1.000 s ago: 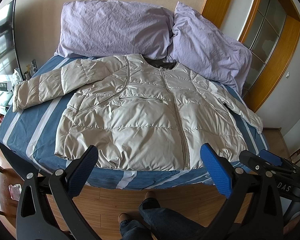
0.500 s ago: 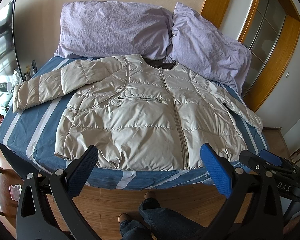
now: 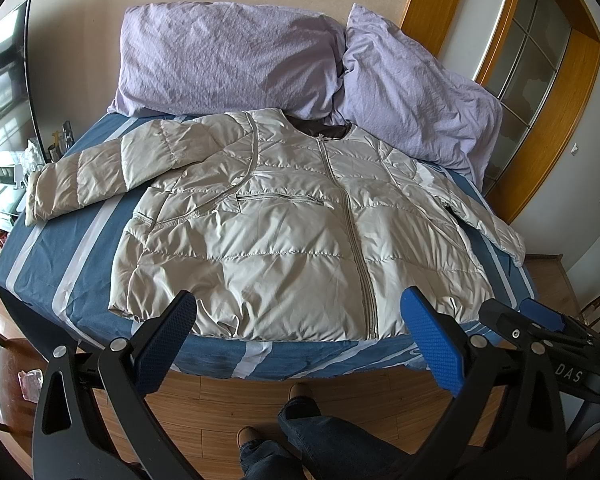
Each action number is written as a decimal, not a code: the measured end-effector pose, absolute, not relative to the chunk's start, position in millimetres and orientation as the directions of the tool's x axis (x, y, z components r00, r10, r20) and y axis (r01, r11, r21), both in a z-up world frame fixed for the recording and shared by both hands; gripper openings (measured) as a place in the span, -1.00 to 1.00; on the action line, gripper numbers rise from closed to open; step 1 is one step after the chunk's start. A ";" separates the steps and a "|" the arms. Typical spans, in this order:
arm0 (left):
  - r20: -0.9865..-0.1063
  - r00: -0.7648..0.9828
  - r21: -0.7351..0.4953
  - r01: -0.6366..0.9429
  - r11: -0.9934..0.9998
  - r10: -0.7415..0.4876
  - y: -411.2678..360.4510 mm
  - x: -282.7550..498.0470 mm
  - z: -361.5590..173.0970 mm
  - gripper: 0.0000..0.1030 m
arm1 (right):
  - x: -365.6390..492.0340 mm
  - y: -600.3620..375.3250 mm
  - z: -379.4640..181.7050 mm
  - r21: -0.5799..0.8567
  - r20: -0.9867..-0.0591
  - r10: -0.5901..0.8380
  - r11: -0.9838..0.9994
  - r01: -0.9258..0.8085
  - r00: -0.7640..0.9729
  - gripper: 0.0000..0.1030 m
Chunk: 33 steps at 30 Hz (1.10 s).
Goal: Fold large clothes
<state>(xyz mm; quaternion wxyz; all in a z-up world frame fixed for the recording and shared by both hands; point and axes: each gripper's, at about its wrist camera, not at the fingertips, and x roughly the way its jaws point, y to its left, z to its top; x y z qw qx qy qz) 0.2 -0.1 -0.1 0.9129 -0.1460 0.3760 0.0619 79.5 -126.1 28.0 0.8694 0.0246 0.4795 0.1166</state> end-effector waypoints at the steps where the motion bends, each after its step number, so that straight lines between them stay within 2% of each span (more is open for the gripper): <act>1: -0.704 0.710 -0.220 -0.223 0.950 0.003 -0.1 0.1 0.0 0.97 | 79.5 -126.0 28.0 0.155 -0.828 0.226 0.972 -0.179 0.513 0.96; 33: -0.723 0.691 -0.223 -0.241 0.944 0.006 7.6 15.6 -7.9 0.97 | 102.2 -123.8 22.2 0.158 -0.832 0.226 0.972 -0.175 0.506 0.96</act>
